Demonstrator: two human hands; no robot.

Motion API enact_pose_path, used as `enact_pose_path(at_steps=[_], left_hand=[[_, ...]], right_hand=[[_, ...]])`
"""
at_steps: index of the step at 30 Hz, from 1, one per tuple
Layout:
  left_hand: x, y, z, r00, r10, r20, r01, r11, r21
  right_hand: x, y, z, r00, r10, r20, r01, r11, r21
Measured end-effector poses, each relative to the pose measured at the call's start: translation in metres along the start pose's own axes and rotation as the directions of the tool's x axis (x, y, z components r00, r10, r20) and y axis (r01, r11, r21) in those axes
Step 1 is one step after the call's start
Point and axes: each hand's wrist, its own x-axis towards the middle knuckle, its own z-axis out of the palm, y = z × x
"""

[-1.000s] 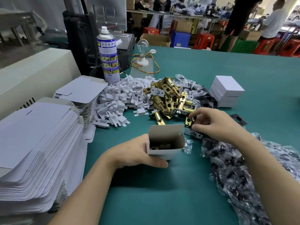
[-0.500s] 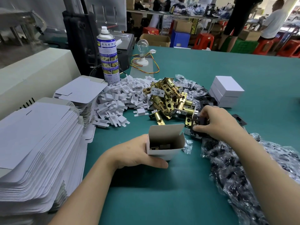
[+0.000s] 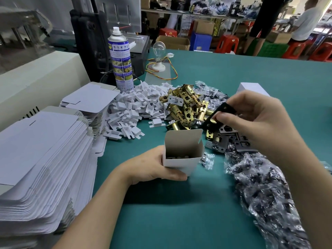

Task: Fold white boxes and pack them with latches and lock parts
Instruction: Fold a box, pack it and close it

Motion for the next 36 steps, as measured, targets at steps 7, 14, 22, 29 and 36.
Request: enact_pose_path(at_steps=[7, 14, 22, 29, 36], left_hand=[[-0.001, 0.001, 0.0, 1.0, -0.008, -0.002, 0.008, 1.0, 0.007], [-0.002, 0.004, 0.0, 1.0, -0.004, -0.012, 0.005, 1.0, 0.028], [-0.002, 0.002, -0.001, 0.999, -0.025, -0.02, 0.025, 1.0, 0.015], [-0.004, 0.001, 0.0, 0.998, -0.065, -0.023, 0.066, 0.998, 0.025], [-0.004, 0.001, 0.0, 0.998, -0.055, -0.029, 0.055, 0.998, 0.006]], right_hand=[[-0.024, -0.019, 0.034, 0.977, -0.172, 0.127, 0.196, 0.956, -0.219], [-0.03, -0.011, 0.047, 0.95, -0.111, 0.293, 0.271, 0.761, -0.589], [-0.027, -0.014, 0.049, 0.957, -0.221, 0.19, 0.29, 0.788, -0.544], [-0.027, 0.029, 0.031, 0.992, 0.118, -0.049, -0.125, 0.811, -0.571], [-0.05, 0.054, 0.058, 0.922, 0.346, 0.172, -0.053, 0.554, -0.831]])
